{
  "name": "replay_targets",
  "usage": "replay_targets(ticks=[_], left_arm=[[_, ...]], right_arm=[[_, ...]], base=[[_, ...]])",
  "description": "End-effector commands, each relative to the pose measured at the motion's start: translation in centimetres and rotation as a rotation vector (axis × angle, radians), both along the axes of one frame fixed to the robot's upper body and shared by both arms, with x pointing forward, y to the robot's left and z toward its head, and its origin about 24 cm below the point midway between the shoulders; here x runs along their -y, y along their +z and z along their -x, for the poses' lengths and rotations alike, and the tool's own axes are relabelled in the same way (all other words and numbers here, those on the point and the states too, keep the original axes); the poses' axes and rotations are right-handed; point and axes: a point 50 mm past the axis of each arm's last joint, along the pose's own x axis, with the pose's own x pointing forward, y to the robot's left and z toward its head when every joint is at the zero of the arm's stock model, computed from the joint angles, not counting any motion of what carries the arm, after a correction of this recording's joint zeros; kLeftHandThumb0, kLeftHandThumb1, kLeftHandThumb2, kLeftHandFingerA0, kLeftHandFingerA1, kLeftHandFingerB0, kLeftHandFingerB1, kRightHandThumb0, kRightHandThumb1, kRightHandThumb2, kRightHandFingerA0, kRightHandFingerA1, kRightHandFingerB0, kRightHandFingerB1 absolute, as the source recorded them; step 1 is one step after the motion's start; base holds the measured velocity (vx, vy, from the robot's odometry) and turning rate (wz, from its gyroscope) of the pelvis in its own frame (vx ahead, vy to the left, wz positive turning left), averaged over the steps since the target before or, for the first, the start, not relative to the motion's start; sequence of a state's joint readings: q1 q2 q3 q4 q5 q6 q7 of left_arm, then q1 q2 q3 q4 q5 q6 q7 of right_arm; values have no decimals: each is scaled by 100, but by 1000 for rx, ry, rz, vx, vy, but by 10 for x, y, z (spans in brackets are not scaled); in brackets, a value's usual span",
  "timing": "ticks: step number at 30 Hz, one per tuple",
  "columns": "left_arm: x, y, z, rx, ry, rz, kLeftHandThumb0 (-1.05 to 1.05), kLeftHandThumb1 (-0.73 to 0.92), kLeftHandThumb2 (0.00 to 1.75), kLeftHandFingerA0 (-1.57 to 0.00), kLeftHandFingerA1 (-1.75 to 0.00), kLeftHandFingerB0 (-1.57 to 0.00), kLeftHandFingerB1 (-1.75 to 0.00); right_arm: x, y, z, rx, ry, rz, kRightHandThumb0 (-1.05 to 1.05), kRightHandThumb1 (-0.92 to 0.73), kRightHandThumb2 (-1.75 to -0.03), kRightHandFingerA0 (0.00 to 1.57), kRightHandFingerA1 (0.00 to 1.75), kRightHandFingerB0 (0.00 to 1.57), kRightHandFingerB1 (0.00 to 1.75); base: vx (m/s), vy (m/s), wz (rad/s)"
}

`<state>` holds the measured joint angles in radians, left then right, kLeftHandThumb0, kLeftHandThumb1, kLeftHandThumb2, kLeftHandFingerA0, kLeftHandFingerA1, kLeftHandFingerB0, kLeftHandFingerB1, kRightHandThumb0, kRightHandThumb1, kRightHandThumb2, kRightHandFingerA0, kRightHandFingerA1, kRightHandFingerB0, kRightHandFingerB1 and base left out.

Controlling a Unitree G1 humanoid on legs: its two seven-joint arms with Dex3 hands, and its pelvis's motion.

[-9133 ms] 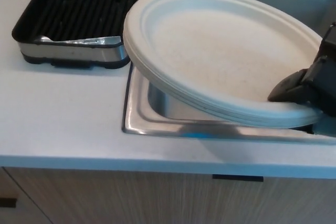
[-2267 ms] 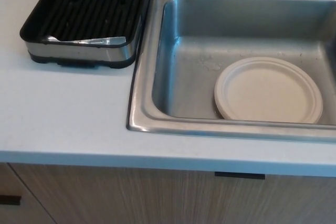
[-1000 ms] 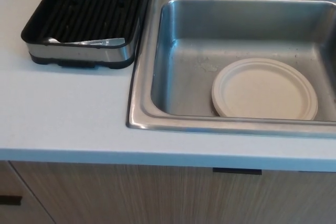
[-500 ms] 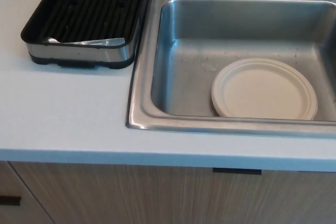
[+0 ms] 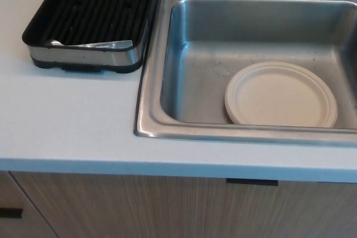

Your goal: Pick up a plate using the right hand and walk towards the sink and put it inside

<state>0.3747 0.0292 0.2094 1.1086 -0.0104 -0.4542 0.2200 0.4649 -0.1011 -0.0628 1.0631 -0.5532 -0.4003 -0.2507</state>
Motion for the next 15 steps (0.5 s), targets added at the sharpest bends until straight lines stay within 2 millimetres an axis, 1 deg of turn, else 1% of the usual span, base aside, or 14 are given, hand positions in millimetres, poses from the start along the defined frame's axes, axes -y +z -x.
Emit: replay_targets(ticks=[1,3,4,5,6,8,9,15], left_arm=[[-11,2,1,-55,-35,-51,7,64,128,-117,-118,-105,-108],[-11,2,1,-55,-35,-51,7,64,128,-117,-118,-105,-108],[-12,2,-1,-46,-26,-47,6,64,128,-117,-119,-107,-110],[-12,2,-2,-42,-22,-45,6,64,128,-117,-119,-107,-110],[-12,2,-3,-33,-14,-44,7,67,131,-127,-126,-119,-118],[-11,3,-4,-19,-3,-43,7,67,131,-127,-126,-119,-118],[-11,4,-4,-16,-11,-43,8,66,131,-123,-124,-114,-115],[-10,4,-4,-13,-8,-47,8,67,131,-125,-125,-112,-113]], right_arm=[[11,8,-3,144,-49,120,-41,-58,-59,124,80,102,54],[11,8,-3,147,-48,123,-41,-58,-59,124,80,102,54],[14,9,-4,173,-120,99,-34,-61,-58,123,82,101,55],[15,9,-5,185,-150,90,-34,-61,-58,123,82,101,55],[16,10,-4,189,-163,86,-35,-63,-59,123,86,100,55],[17,10,-4,196,-184,79,-35,-63,-59,123,86,100,55],[17,10,-3,199,-186,82,-36,-61,-59,123,85,100,55],[18,11,-1,205,-180,74,-33,-62,-59,123,85,101,55]], base=[[0,0,0],[0,0,0],[0,0,0],[0,0,0],[0,0,0],[0,0,0],[0,0,0],[0,0,0]])
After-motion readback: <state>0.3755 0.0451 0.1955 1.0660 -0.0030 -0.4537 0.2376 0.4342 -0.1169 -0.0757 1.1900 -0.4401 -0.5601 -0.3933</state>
